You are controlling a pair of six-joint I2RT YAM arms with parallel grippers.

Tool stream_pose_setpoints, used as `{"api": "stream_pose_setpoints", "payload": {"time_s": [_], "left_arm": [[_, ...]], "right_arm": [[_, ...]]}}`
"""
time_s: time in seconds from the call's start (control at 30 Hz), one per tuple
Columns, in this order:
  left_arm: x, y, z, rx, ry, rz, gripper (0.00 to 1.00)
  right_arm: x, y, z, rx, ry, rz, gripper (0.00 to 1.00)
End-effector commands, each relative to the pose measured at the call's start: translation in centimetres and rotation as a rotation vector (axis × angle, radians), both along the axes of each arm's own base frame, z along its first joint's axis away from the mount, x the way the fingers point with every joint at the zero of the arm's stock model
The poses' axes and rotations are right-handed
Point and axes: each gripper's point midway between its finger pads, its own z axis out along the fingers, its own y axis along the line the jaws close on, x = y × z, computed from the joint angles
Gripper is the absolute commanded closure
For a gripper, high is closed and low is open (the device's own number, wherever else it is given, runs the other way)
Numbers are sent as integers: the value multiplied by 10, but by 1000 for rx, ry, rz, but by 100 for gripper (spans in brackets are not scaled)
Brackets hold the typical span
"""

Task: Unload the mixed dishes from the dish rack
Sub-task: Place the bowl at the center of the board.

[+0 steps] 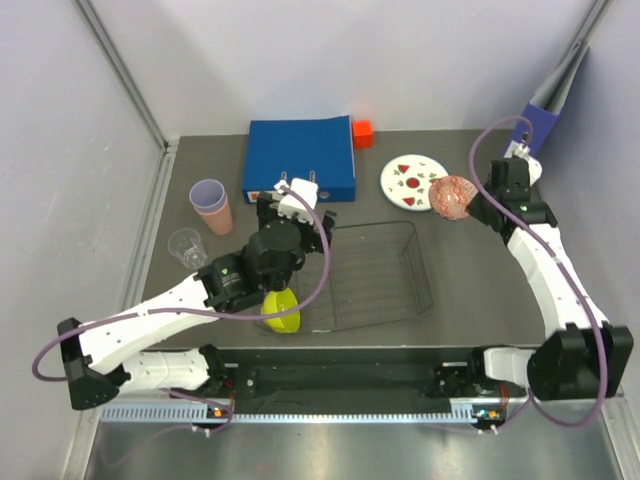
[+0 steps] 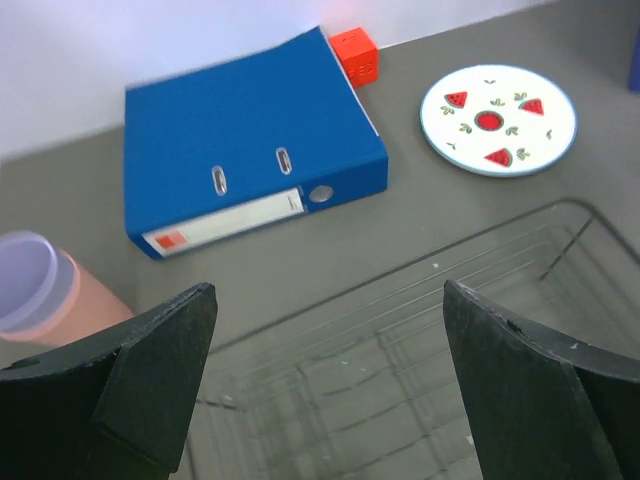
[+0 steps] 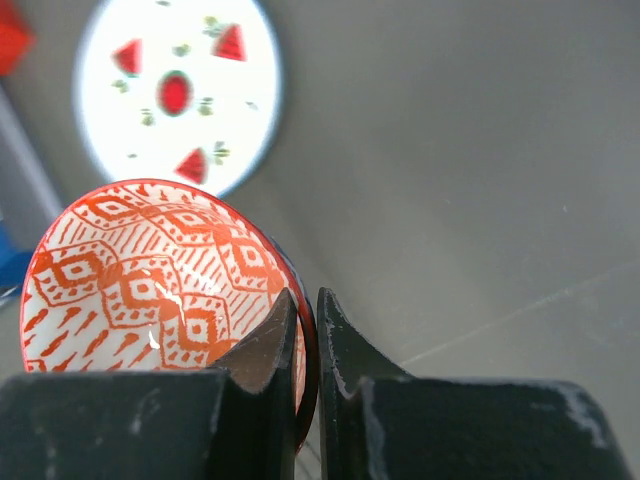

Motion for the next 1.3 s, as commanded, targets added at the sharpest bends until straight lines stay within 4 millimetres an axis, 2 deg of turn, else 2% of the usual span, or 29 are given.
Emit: {"api": "stream_pose_setpoints", "payload": {"time_s": [0.0, 0.17, 0.27, 0.33, 0.37, 0.43, 0.57, 0.87, 1.07, 1.27], "left_arm": [[1, 21, -10, -252, 71, 100, 1], [2, 30, -25, -322, 105, 139, 1], [1, 28, -30, -329, 118, 127, 1], [-1, 26, -32, -332, 122, 107, 1], [-2, 26, -32, -333, 122, 100, 1], [-4, 26, -34, -337, 123, 94, 1], [-4, 30, -38, -340, 117, 100, 1], [-6, 26, -49, -342, 132, 85, 1], [-6, 24, -61, -310, 167, 87, 1], [-9, 18, -62, -312, 194, 59, 1]], "right_arm": [[23, -36, -20, 98, -26, -186, 100], [30, -86, -50, 118, 14, -382, 100], [36, -107, -59, 128, 4, -452, 100], [42, -117, -59, 117, 6, -472, 100], [43, -125, -69, 103, 39, -490, 100], [44, -135, -73, 83, 58, -510, 100], [43, -150, -95, 26, 108, -513, 100], [36, -151, -132, 4, 172, -510, 100], [30, -142, -144, 14, 212, -498, 100], [22, -134, -153, 46, 227, -491, 78]]}}
